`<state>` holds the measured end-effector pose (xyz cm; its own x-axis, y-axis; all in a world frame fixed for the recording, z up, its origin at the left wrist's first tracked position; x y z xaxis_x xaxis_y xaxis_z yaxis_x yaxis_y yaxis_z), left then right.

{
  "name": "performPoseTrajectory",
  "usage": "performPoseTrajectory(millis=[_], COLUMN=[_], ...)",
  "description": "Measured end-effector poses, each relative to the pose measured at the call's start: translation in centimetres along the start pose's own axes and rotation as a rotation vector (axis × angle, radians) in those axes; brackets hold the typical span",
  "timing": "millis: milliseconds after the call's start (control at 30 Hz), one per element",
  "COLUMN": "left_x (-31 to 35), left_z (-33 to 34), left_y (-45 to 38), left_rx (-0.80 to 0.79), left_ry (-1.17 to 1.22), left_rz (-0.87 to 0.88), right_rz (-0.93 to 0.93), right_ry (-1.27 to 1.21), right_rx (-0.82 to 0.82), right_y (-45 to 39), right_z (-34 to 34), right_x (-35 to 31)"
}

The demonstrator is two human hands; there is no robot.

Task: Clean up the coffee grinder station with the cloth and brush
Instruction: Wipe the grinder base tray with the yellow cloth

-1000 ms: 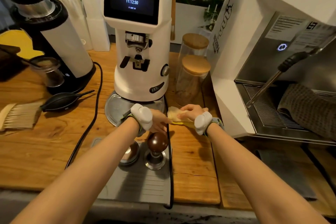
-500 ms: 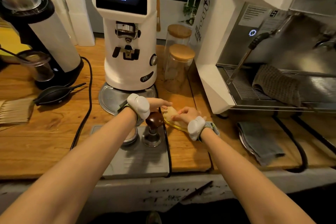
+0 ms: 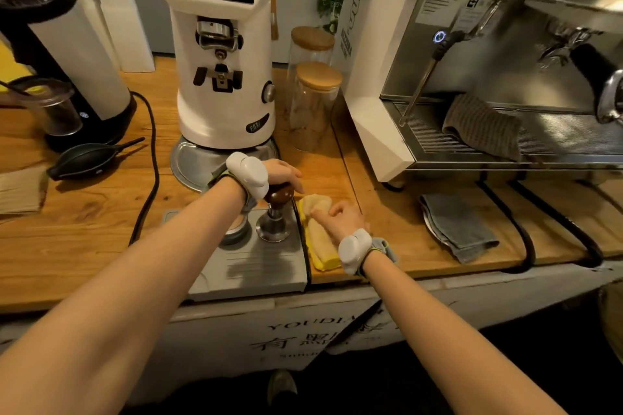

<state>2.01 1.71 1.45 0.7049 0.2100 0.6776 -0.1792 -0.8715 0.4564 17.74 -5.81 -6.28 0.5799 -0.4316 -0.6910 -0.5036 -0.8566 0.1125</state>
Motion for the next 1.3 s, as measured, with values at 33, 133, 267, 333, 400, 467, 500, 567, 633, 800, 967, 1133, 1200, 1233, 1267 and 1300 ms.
performPoseTrajectory(millis=[33, 133, 267, 333, 400, 467, 500, 567, 633, 800, 967, 1133, 1200, 1233, 1267, 1300], left_x=[0.0, -0.1, -0.2, -0.3, -0.4, -0.5, -0.4, -0.3, -0.3, -0.7, -0.8, -0.8, -0.9, -1.1, -1.2, -1.3], left_z=[0.0, 0.0, 0.0, -0.1, -0.1, -0.2, -0.2, -0.4, -0.7, -0.7, -0.5, -0.6, -0.7, -0.8, -0.9, -1.1], left_y=[-0.1, -0.3, -0.8, -1.2, -1.7, -2.2, -2.3, -2.7, -3.1, -4.3, -6.1, -7.3, -7.8, -8.0, -8.1, -8.2], left_rx=[-0.003, -0.004, -0.047, -0.069, -0.086, -0.098, -0.105, -0.123, -0.151, -0.135, -0.064, -0.063, -0.066, -0.065, -0.066, -0.069], left_ry=[0.001, 0.004, 0.022, 0.009, 0.014, 0.036, 0.045, 0.062, 0.114, 0.266, 0.405, 0.410, 0.420, 0.427, 0.430, 0.428], left_rz=[-0.002, -0.003, -0.018, -0.017, -0.023, -0.036, -0.042, -0.060, -0.098, -0.192, -0.271, -0.291, -0.303, -0.310, -0.307, -0.307], right_rz=[-0.029, -0.156, -0.182, -0.202, -0.224, -0.228, -0.226, -0.216, -0.209, -0.186, -0.114, -0.116, -0.108, -0.102, -0.103, -0.114], right_ry=[-0.025, -0.053, -0.149, -0.164, -0.130, -0.128, -0.137, -0.158, -0.162, -0.193, -0.166, -0.161, -0.181, -0.190, -0.192, -0.187], right_rx=[0.042, 0.082, 0.103, 0.144, 0.161, 0.168, 0.171, 0.180, 0.201, 0.243, 0.290, 0.328, 0.346, 0.356, 0.371, 0.384], right_y=[0.4, 1.3, 0.6, 0.3, 0.0, -0.5, -0.9, -1.7, -2.6, -5.0, -8.5, -12.0, -13.3, -13.7, -13.9, -14.0], right_z=[0.4, 1.4, 1.6, 1.7, 2.1, 2.3, 2.4, 2.5, 2.6, 2.8, 3.7, 4.2, 4.2, 4.3, 4.2, 4.3], right_x=[0.2, 0.3, 0.2, -0.1, -0.3, -0.5, -0.7, -1.2, -1.7, -2.4, -3.2, -3.8, -4.0, -4.1, -4.2, -4.4])
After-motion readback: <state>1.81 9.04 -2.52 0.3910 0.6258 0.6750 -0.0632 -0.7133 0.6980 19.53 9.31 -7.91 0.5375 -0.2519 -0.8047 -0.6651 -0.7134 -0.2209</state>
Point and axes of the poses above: each hand's wrist, its own y-axis away from the middle knuckle, its own z-axis out of the palm, x = y × z, the point moved 1 cm from there along -y, towards the middle knuckle, and after that the axes turned 13 degrees about x, right-handed, at the moved point
